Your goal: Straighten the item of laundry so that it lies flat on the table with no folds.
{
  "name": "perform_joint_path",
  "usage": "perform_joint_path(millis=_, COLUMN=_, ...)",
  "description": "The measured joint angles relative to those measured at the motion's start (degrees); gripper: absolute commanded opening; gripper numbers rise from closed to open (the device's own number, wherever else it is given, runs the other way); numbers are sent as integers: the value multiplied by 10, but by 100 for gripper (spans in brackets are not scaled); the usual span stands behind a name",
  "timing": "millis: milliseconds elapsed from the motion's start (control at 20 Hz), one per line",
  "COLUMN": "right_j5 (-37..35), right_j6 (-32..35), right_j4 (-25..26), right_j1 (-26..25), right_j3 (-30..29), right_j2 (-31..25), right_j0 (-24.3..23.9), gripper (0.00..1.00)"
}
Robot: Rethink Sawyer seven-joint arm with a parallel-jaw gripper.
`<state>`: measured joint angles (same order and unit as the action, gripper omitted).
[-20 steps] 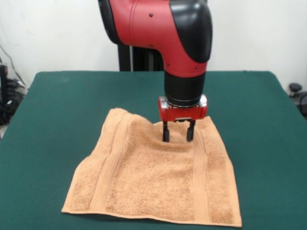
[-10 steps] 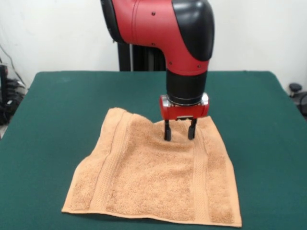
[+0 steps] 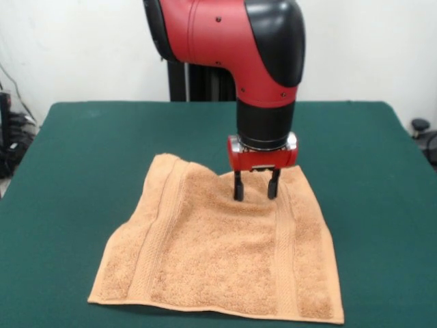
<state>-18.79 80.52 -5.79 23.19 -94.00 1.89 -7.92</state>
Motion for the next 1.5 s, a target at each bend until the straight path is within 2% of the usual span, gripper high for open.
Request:
perform_joint_path(millis=950, right_j5=1, right_j6=0, right_j4=-7, right_j1=-1, right_j3=0, right_j2=0, right_j0=3, gripper=100)
perform_joint_path(millis=1500, right_j5=6, right_j6=0, right_j4=-18, right_j1=-2, right_j3=0, right_j2=0, right_j0=30, gripper=100)
